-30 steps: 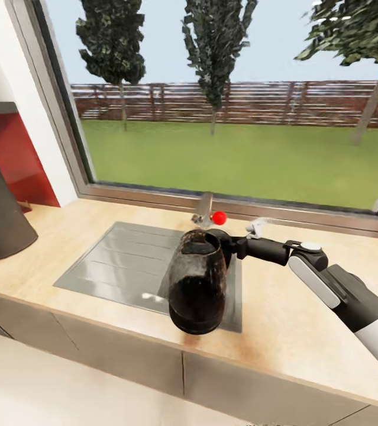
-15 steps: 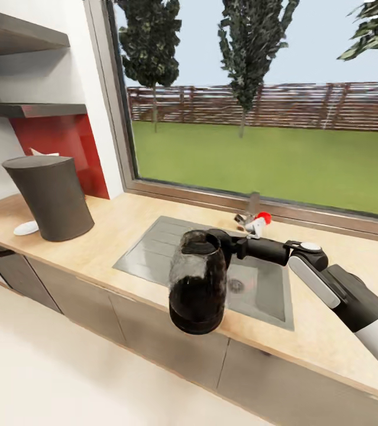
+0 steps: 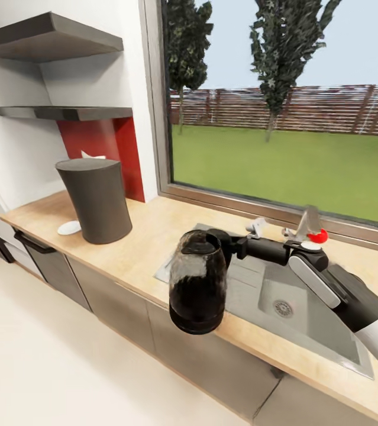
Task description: Set up a coffee station on the kitchen countertop: keep the coffee maker on the countertop, move the bottle of coffee from the kitchen shelf to the counter next to the coffee maker, place a paper coffee filter on top of the coffee maker, put the saucer next to the coffee maker with the coffee cup on the saucer, and place the electric kettle next to the coffee maker.
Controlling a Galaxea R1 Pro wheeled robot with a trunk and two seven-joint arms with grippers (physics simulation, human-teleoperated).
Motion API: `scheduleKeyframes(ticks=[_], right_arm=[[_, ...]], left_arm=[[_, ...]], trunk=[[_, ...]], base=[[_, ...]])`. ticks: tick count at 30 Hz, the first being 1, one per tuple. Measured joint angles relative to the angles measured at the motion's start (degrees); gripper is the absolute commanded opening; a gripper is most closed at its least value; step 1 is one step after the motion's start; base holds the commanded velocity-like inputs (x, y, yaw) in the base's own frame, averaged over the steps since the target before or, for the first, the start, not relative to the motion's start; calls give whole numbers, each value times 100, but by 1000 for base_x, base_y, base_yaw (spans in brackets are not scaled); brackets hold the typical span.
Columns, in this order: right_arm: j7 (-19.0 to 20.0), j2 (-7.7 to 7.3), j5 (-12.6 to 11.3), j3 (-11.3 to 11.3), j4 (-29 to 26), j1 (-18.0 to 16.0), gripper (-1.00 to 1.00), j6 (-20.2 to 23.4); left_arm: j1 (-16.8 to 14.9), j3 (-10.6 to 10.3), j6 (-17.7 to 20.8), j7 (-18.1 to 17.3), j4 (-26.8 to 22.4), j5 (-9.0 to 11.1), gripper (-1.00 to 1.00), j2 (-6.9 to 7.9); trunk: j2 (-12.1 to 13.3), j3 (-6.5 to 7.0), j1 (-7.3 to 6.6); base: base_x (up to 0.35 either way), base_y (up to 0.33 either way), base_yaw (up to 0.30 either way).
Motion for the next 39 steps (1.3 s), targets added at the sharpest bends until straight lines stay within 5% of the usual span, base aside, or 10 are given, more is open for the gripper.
scheduleKeyframes(ticks=[19, 31, 39], right_arm=[[0, -10, 18, -6, 114, 0, -100, -5], [313, 378, -24, 264, -94, 415, -100, 178], [278, 419, -17, 241, 79, 481, -100, 163]], left_arm=[[0, 6, -11, 0, 0, -1, 100, -5], [-13, -166, -20, 30, -22, -228, 100, -7], [-65, -172, -214, -26, -218, -491, 100, 138]], trunk=[[0, 3, 1], [0, 3, 3], [0, 3, 3]], base=[[214, 257, 5], [0, 0, 0], [0, 0, 0]])
